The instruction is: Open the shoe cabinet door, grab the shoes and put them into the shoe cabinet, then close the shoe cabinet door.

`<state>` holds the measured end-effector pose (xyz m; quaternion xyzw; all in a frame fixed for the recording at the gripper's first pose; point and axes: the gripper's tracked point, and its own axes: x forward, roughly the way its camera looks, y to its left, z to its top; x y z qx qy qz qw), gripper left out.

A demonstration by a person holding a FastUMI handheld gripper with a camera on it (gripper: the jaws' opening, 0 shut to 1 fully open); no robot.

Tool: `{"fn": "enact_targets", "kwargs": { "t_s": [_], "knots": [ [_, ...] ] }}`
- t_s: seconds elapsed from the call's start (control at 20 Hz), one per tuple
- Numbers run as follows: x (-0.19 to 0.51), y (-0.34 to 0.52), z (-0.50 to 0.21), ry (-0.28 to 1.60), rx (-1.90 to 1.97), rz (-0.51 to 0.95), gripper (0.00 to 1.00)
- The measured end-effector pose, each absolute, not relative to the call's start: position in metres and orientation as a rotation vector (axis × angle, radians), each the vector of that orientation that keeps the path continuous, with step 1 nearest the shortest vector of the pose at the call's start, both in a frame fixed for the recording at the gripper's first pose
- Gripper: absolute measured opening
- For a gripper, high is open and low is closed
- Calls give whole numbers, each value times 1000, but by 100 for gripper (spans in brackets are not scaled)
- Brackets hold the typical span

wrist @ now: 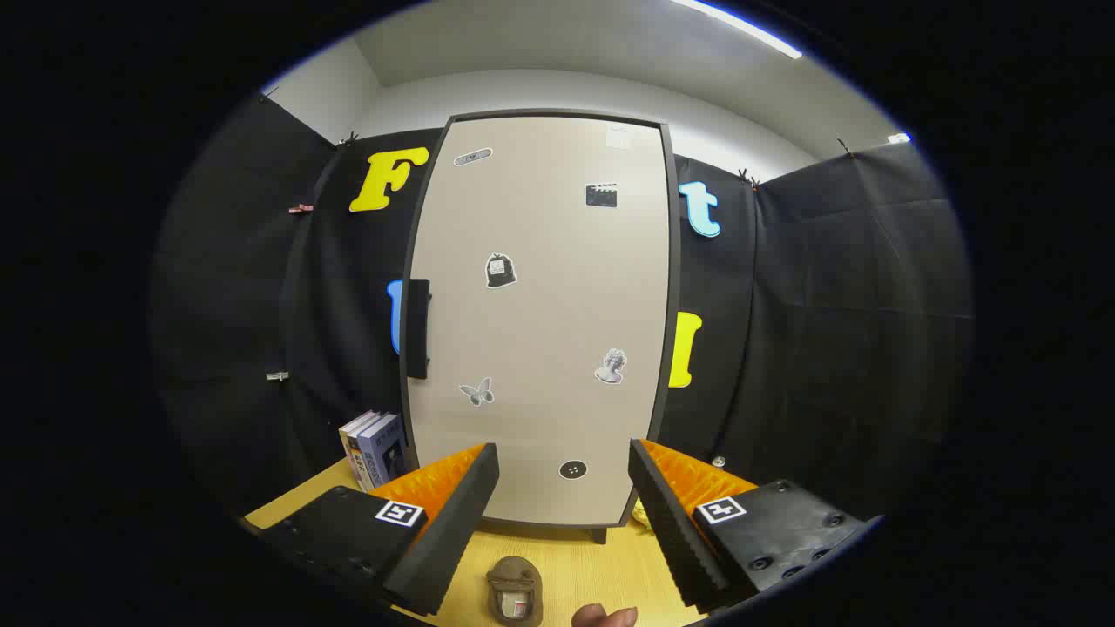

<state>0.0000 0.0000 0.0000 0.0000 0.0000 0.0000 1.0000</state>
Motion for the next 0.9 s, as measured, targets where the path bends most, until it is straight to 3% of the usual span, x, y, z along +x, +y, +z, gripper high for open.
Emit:
{"fn": "enact_targets", "kwargs": {
  "t_s": [0.9],
  "knots": [
    [8,23,5,3,43,9,98]
  ]
}}
